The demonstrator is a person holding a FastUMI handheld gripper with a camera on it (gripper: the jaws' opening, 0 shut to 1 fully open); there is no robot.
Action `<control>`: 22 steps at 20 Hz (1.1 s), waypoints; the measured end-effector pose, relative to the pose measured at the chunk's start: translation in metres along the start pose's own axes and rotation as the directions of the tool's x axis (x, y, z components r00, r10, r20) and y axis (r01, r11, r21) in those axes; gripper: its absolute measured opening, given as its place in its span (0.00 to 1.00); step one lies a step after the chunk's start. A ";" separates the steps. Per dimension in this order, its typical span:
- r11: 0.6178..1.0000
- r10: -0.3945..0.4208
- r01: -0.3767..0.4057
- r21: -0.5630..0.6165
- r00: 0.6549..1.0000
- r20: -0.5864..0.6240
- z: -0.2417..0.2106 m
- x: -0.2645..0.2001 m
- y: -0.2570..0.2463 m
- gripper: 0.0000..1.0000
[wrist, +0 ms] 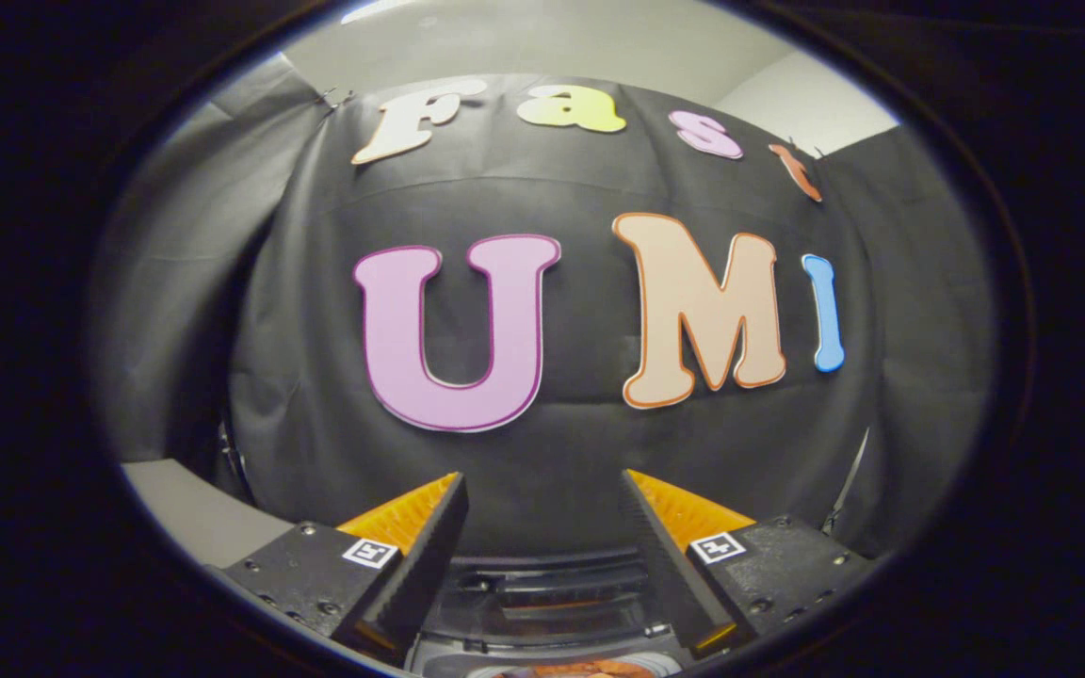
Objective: Put the clothes into the washing machine and then close the washing machine lid.
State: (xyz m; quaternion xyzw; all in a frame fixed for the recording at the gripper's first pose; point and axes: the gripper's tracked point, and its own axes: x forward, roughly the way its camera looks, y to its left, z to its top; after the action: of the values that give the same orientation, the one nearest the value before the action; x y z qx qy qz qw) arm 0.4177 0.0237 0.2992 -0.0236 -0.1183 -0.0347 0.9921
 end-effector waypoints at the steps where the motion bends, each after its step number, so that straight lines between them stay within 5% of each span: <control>1: 1.000 0.003 -0.003 -0.006 1.000 0.010 -0.002 0.008 0.002 0.96; 9: 0.999 -0.005 0.000 -0.043 0.993 -0.120 -0.082 0.052 0.008 0.97; 22: 1.000 -0.006 0.002 -0.021 0.982 -0.190 -0.116 0.060 0.001 0.94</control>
State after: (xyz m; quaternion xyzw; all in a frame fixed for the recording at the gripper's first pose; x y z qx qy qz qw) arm 0.5030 0.0140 0.2007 -0.0302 -0.0229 -0.0398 0.9985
